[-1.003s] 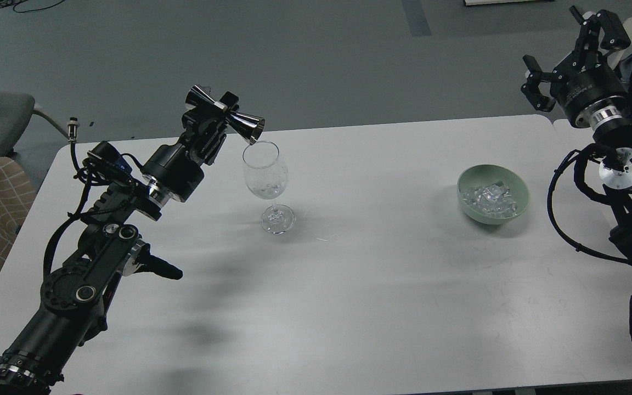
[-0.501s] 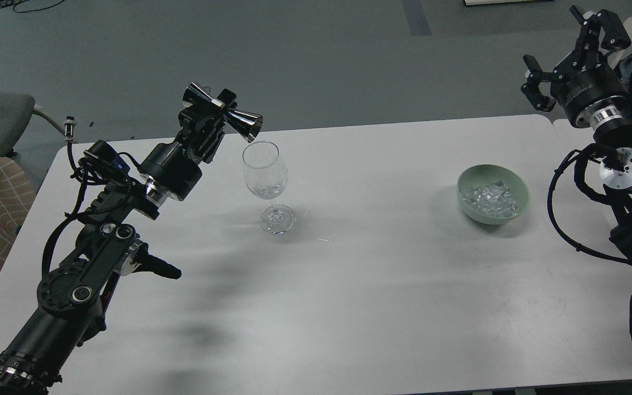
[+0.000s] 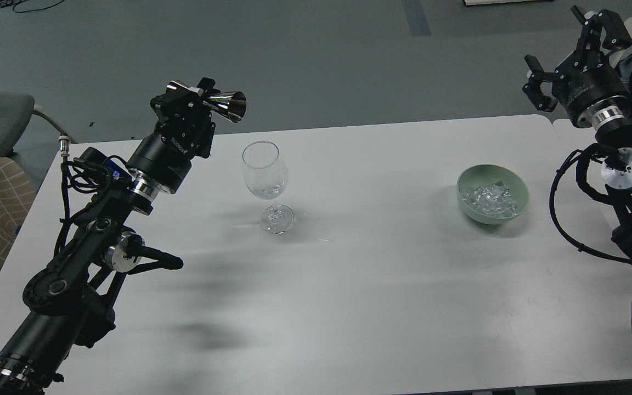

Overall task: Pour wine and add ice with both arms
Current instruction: 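Turn the jigger upright and lower it beside the glass, left gripper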

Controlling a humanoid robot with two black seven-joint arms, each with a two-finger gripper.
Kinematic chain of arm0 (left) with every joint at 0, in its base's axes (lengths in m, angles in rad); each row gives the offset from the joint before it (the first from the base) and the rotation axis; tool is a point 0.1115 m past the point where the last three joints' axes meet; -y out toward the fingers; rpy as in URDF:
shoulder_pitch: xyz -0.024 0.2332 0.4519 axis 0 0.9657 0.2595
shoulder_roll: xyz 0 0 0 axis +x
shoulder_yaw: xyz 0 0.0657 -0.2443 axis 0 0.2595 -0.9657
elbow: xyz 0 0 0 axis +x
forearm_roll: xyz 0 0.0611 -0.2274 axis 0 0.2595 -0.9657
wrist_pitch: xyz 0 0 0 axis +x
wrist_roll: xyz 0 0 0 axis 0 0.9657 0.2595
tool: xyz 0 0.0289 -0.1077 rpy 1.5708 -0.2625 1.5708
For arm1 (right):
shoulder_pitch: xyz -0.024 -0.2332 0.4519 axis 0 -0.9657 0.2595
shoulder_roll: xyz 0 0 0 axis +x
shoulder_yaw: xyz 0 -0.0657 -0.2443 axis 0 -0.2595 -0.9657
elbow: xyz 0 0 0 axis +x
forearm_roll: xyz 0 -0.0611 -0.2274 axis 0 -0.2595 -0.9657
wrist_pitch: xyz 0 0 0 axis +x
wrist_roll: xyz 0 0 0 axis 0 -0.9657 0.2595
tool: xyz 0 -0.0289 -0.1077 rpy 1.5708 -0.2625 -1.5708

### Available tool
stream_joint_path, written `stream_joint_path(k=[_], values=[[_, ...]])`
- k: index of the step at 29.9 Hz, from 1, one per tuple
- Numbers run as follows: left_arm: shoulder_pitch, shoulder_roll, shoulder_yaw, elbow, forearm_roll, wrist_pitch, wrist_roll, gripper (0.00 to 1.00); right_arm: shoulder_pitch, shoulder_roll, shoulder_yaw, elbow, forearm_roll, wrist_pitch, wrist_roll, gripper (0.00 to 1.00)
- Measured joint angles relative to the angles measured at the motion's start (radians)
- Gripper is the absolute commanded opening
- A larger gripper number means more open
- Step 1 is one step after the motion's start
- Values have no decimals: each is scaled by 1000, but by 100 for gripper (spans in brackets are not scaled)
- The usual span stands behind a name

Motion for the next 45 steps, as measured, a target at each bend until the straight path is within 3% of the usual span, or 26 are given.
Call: stream_joint_path(k=[8, 14, 24, 33, 39, 45], values=[[44, 29, -34, -1, -151, -99, 24, 0, 0, 0, -3, -1, -1, -3, -2, 100], [76, 29, -40, 2, -401, -99, 78, 0, -12, 0, -3, 0, -1, -6, -2, 100], [201, 10, -47, 3, -563, -110, 84, 0, -33, -3, 1, 1, -1, -8, -2, 100], [222, -37, -49, 3, -656, -80, 133, 0, -34, -17, 2, 1, -1, -9, -2, 100], [224, -57, -53, 14, -792, -36, 210, 0, -41, -26, 0, 2, -1, -9, -2, 100], [224, -94, -92, 18, -833, 9, 218, 0, -45, -28, 0, 9, -1, -9, -1, 100]])
